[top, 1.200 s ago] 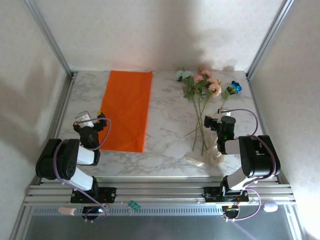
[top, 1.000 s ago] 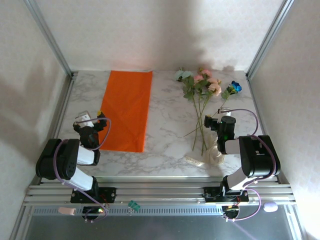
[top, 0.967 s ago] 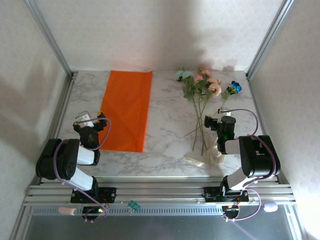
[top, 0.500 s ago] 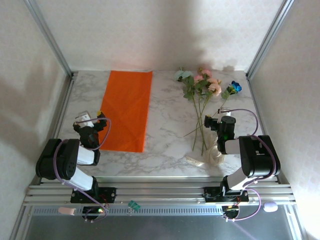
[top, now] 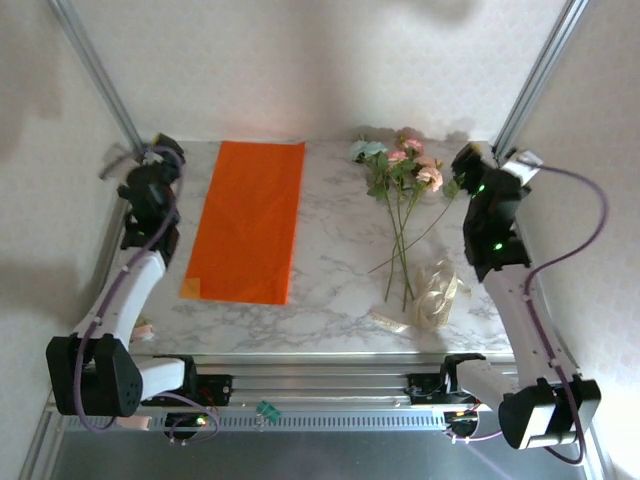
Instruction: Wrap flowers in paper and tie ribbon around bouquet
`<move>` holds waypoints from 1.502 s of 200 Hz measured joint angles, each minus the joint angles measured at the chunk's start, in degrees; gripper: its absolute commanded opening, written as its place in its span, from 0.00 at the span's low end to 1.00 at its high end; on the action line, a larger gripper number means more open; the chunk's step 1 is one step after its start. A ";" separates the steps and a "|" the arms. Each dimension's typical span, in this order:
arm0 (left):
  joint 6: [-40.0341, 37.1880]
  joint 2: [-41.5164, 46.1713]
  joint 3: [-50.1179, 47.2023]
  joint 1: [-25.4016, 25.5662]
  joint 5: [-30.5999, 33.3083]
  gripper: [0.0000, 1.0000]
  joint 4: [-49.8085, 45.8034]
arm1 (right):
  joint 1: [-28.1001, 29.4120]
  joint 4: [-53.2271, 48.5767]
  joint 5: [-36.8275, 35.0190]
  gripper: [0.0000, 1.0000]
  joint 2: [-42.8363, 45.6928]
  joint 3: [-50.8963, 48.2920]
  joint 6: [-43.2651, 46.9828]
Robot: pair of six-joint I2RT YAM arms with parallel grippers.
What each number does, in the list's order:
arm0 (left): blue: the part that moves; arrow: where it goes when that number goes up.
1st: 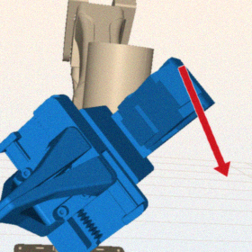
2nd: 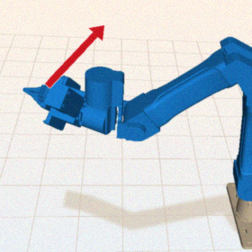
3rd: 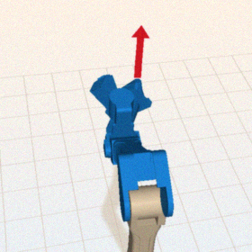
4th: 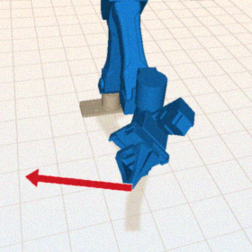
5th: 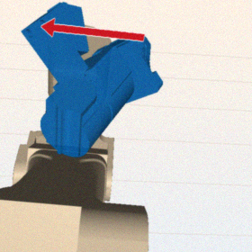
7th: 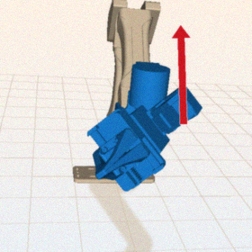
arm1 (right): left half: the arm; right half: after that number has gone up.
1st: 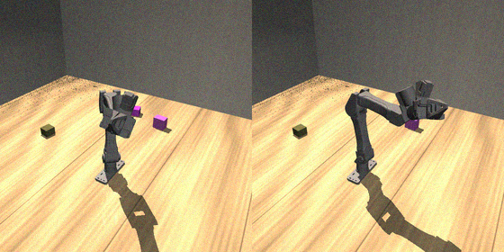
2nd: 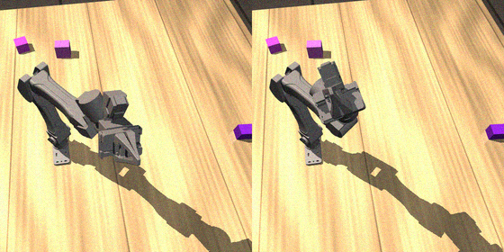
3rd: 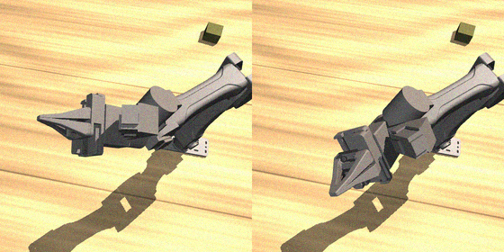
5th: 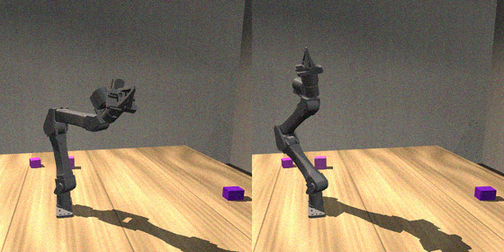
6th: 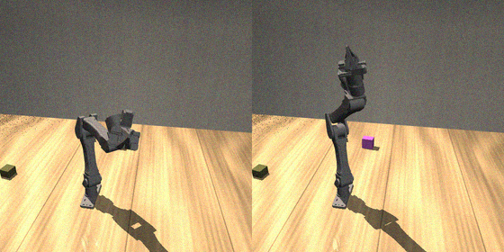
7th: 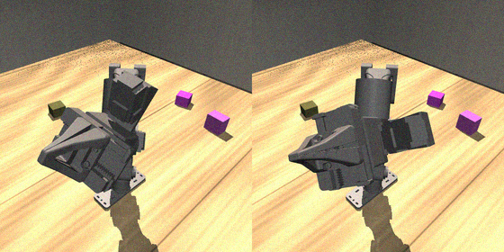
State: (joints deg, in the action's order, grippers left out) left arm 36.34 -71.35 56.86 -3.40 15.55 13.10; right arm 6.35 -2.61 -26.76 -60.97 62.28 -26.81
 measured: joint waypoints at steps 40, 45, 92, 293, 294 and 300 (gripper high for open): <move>13.53 -10.88 4.96 -4.26 -13.97 0.94 -33.38 | 8.44 -15.91 11.52 0.84 -6.47 6.75 -5.25; 14.14 -11.13 3.39 -4.15 -15.45 0.90 -36.59 | 10.75 -17.22 13.90 0.84 -8.33 6.91 -4.94; 13.92 -9.05 -8.39 -2.45 -21.18 0.85 -54.01 | 32.44 -28.35 27.63 0.79 -23.15 7.98 -0.50; 7.26 -12.22 0.07 5.49 -14.80 0.00 -56.81 | 36.28 -34.10 27.87 0.76 -26.36 13.90 2.78; 7.10 -12.09 0.52 5.86 -14.53 0.00 -56.83 | 36.28 -34.12 27.87 0.76 -26.36 13.90 2.73; 6.49 -11.45 2.43 7.63 -14.21 0.00 -56.74 | 36.28 -34.12 27.87 0.76 -26.36 13.90 2.36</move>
State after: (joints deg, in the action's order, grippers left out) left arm 42.83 -82.81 59.29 4.23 1.34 -43.64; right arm 42.63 -36.73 1.10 -87.33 76.18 -24.45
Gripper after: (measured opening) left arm 0.015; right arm 0.765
